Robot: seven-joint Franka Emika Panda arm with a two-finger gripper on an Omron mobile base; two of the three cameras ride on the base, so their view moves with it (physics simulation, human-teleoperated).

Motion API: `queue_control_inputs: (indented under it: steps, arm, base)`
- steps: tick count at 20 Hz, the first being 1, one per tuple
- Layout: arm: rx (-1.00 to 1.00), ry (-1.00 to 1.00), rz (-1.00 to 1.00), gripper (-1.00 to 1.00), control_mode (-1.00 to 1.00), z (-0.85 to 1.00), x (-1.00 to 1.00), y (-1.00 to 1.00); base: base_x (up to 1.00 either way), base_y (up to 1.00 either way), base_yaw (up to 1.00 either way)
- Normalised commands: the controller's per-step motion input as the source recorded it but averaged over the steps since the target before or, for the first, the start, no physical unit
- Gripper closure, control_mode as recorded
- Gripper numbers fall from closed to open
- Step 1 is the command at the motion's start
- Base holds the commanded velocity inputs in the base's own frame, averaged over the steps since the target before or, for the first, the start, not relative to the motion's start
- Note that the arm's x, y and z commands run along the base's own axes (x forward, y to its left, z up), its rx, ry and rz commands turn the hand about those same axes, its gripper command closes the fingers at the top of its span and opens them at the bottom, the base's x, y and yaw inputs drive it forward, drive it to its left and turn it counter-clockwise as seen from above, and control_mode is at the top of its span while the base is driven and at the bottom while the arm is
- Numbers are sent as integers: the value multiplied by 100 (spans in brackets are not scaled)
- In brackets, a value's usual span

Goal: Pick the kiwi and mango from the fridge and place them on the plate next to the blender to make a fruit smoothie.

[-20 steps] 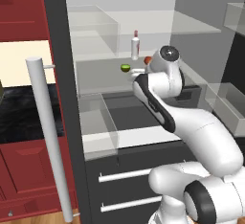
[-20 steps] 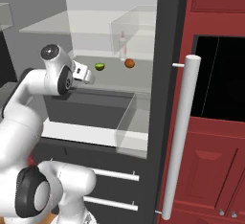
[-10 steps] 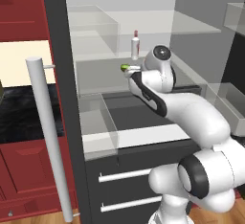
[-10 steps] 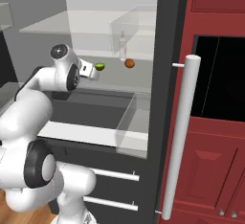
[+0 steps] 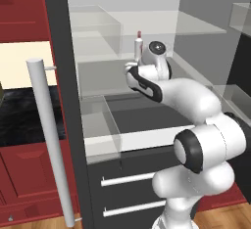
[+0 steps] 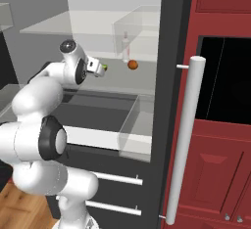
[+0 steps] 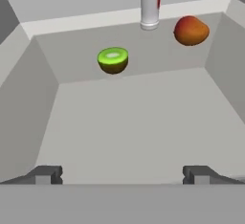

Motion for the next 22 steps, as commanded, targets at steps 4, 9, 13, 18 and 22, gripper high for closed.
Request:
queue_control_inputs:
  steps: [4, 9, 13, 18, 22]
  arm:
    - [0, 4, 0, -100, -100, -3, 40, 0]
    - [0, 4, 0, -100, -100, -15, 41, 5]
    - [0, 0, 0, -100, -100, -30, 41, 0]
    - [0, 0, 0, -100, -100, -25, 40, 0]
    - [0, 0, 0, -100, -100, -12, 37, 0]
  base:
    - [0, 0, 0]
    - [0, 0, 0]
    - [0, 0, 0]
    - [0, 0, 0]
    - [0, 0, 0]
